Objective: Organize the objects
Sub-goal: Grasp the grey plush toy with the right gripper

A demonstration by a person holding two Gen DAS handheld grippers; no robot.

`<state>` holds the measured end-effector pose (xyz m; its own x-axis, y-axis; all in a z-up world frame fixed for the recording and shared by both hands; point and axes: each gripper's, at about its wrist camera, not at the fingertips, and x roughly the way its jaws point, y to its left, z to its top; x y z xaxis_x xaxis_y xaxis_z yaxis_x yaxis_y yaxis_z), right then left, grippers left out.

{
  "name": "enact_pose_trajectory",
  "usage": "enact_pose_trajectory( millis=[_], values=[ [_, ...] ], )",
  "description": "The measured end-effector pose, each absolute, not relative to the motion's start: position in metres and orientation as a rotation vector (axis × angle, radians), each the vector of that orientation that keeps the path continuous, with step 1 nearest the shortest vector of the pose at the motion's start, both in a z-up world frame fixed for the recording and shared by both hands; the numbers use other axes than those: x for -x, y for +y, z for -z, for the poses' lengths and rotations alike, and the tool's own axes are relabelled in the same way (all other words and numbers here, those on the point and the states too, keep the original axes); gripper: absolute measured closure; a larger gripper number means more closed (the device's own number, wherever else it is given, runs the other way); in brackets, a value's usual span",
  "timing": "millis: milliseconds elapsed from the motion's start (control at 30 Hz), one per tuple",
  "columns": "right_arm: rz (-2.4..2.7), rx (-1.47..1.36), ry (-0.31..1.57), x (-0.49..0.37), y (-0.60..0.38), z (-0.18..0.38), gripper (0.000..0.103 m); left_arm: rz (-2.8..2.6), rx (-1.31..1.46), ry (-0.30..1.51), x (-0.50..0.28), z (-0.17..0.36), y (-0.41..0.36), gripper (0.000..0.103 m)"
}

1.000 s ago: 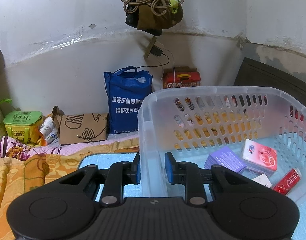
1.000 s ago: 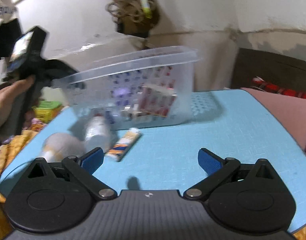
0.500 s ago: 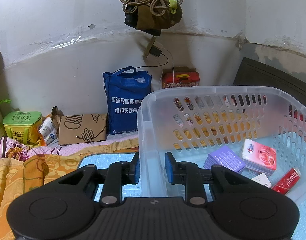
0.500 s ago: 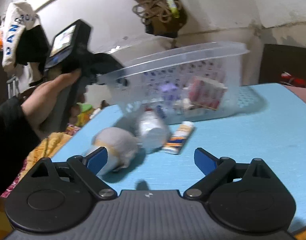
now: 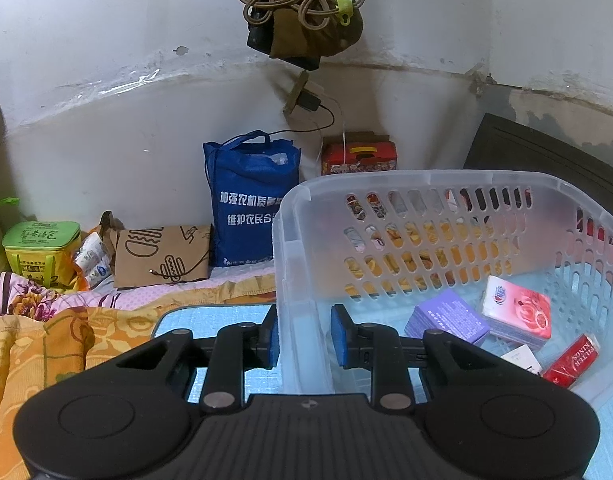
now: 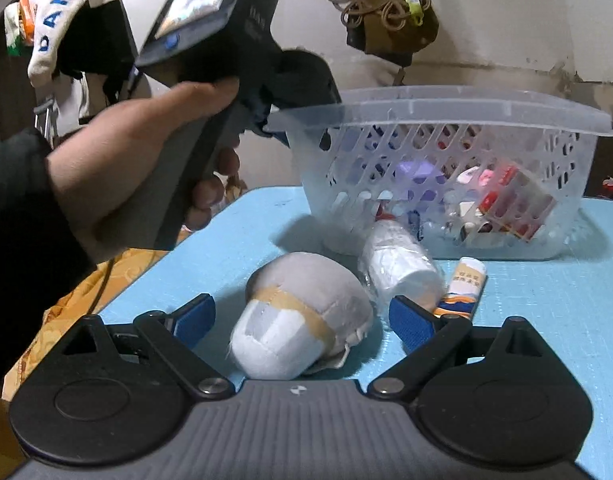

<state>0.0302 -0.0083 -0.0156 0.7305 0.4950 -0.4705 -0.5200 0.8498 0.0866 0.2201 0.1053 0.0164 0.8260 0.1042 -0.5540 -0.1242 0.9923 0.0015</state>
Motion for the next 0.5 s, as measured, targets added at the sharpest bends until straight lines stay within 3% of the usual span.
enact_pose_trajectory(
  millis=[200, 267, 500],
  values=[
    [-0.523, 0.086, 0.508, -0.034, 0.000, 0.019, 0.009, -0.114, 0.037, 0.589, -0.220, -0.016, 0.106, 0.071],
    [-0.520, 0.118, 0.508, -0.031, 0.003, 0.021, 0.029, -0.114, 0.036, 0.588, -0.221, -0.016, 0.106, 0.071],
    [-0.533, 0.114, 0.447, -0.013, -0.017, 0.006, 0.029, -0.112, 0.040, 0.588, -0.219, -0.015, 0.104, 0.071]
  ],
)
